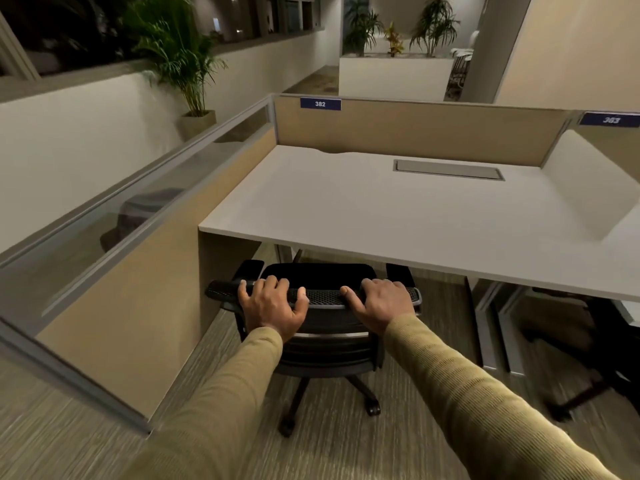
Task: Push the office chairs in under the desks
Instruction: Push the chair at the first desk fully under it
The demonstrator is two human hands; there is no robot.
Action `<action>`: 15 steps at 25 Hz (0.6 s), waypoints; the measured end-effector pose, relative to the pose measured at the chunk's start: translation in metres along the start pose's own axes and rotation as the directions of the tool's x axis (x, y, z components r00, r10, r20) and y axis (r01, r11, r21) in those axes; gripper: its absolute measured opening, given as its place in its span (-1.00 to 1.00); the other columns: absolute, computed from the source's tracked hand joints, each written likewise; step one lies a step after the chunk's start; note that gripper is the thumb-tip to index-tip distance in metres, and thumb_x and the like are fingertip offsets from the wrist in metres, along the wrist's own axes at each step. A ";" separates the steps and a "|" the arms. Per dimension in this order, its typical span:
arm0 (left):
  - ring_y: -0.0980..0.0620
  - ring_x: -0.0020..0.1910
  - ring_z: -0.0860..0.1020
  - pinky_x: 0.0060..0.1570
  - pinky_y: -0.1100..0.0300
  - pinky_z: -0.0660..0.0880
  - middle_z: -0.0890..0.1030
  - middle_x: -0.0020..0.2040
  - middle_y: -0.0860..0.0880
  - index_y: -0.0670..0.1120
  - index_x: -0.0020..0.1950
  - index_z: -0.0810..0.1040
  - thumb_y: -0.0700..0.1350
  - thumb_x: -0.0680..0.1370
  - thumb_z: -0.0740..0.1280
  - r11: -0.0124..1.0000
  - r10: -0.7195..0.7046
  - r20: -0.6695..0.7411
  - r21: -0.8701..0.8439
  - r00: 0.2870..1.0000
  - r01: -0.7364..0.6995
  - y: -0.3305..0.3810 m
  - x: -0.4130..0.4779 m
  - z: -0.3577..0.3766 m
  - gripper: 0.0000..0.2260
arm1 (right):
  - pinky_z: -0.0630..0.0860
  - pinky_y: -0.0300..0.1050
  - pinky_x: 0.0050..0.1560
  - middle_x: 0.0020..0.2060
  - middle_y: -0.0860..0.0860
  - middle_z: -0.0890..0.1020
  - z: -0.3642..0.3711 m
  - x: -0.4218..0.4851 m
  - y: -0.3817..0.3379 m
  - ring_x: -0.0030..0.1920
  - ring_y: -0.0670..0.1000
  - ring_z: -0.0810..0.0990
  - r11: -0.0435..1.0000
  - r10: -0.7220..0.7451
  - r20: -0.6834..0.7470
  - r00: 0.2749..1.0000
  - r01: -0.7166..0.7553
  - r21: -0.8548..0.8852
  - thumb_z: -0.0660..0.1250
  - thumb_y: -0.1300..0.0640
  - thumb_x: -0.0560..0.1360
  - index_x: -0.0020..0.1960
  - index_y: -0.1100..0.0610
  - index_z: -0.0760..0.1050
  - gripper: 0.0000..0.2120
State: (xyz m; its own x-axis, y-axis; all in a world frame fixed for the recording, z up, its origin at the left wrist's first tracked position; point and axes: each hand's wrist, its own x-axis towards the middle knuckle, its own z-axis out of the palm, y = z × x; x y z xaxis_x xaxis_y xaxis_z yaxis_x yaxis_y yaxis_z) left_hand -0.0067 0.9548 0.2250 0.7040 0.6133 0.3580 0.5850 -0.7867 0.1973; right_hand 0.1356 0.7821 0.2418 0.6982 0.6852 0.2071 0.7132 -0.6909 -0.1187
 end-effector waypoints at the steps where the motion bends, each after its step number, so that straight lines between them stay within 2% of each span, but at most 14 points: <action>1: -0.14 0.07 0.56 0.39 -0.30 0.20 0.64 -0.01 -0.09 -0.09 0.01 0.66 0.23 0.53 -0.01 1.000 0.005 -0.004 -0.011 1.000 -0.005 0.003 -0.013 -0.004 -0.44 | 0.43 0.03 -0.01 -0.28 -0.03 0.55 -0.003 -0.016 0.001 -0.23 0.03 0.50 1.000 0.003 0.006 1.000 -0.003 0.016 -0.19 -0.43 0.54 -0.20 0.01 0.40 -0.38; 7: -0.13 0.11 0.54 0.42 -0.29 0.17 0.63 0.00 -0.08 -0.09 0.02 0.65 0.21 0.53 -0.04 0.999 0.032 0.032 -0.021 0.999 -0.032 0.019 -0.092 -0.032 -0.44 | 0.37 -0.02 -0.09 -0.31 -0.05 0.49 -0.021 -0.118 0.003 -0.26 0.00 0.44 0.999 0.029 -0.012 1.000 -0.028 0.035 -0.17 -0.39 0.57 -0.17 0.00 0.39 -0.43; 12: -0.11 -0.03 0.57 0.34 -0.24 0.27 0.64 -0.11 -0.05 -0.08 -0.10 0.64 0.20 0.53 0.03 0.992 0.104 -0.018 -0.070 0.994 -0.105 0.053 -0.149 -0.050 -0.51 | 0.41 -0.04 -0.14 -0.36 -0.04 0.52 -0.039 -0.192 0.025 -0.31 0.01 0.49 0.996 0.090 -0.092 0.992 -0.091 -0.013 -0.15 -0.34 0.58 -0.18 0.03 0.47 -0.41; 15: -0.12 -0.11 0.58 0.27 -0.18 0.34 0.63 -0.18 -0.05 -0.09 -0.16 0.64 0.20 0.53 0.05 0.982 0.151 -0.044 -0.108 0.988 -0.155 0.079 -0.168 -0.056 -0.51 | 0.32 -0.07 -0.21 -0.41 -0.05 0.53 -0.049 -0.221 0.048 -0.36 0.01 0.50 0.993 0.101 -0.153 0.983 -0.110 -0.046 -0.10 -0.31 0.59 -0.24 0.01 0.46 -0.46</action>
State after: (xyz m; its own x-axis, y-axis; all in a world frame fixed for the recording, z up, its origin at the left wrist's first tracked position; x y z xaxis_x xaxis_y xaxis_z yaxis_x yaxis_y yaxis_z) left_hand -0.1016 0.7859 0.2317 0.7659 0.4841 0.4231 0.4221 -0.8750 0.2370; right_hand 0.0126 0.5867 0.2382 0.7493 0.5682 0.3402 0.6287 -0.7717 -0.0956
